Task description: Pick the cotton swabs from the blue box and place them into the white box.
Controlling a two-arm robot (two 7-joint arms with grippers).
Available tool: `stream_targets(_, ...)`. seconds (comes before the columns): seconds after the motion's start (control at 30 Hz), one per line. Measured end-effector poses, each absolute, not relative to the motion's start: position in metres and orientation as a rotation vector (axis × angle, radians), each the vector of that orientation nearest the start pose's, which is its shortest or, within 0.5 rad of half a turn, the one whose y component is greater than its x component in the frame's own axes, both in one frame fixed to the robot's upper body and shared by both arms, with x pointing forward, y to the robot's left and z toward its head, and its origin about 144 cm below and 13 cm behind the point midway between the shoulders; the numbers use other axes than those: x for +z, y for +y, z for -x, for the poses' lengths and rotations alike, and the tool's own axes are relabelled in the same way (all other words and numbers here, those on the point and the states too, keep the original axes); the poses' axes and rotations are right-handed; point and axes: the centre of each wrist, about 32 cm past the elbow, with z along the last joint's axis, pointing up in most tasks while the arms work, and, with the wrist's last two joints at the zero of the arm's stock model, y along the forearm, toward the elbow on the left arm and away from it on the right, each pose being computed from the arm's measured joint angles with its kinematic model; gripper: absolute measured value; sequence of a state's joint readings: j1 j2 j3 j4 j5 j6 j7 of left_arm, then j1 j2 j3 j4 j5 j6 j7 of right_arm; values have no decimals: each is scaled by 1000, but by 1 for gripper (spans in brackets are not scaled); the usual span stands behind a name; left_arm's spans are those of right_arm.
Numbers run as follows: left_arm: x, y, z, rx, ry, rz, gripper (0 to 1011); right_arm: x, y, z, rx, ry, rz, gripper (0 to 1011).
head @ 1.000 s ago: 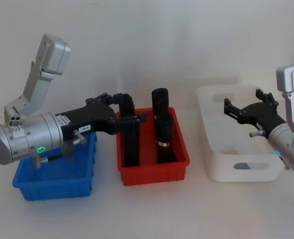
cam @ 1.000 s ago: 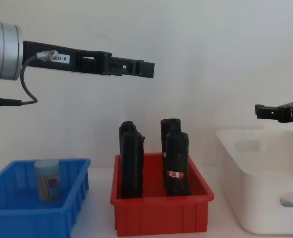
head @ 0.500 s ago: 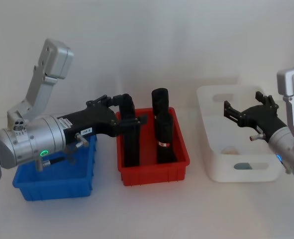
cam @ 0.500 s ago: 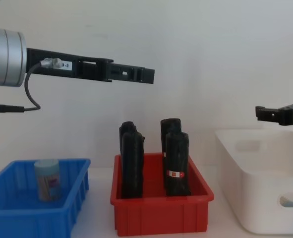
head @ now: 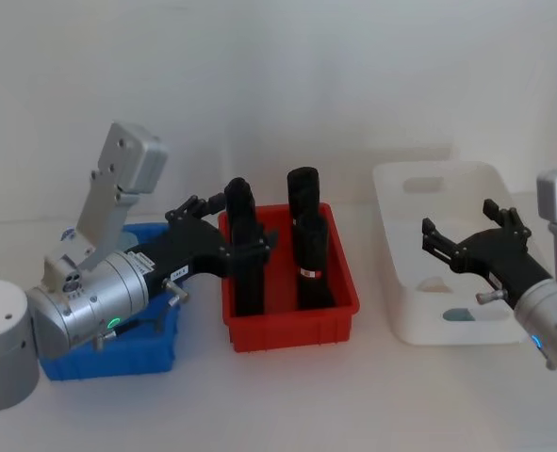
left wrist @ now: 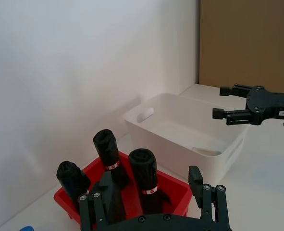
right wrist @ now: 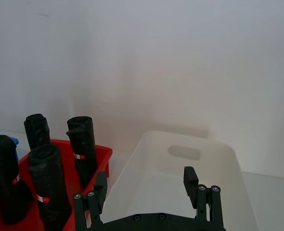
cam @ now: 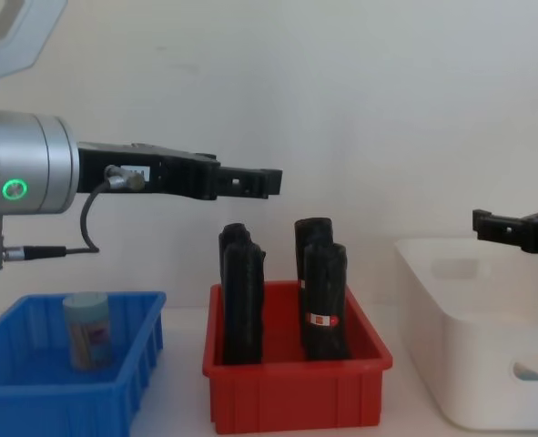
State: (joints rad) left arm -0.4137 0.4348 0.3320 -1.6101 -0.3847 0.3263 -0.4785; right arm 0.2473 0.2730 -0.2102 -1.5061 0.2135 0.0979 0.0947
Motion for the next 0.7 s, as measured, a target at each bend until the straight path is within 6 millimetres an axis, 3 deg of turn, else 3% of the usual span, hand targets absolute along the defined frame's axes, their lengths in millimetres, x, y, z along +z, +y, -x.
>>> stream_targets(0.7,1234,219,-513,1004,-194,-111,1000,1190,-240,-461,-1247,-84,-9,1002)
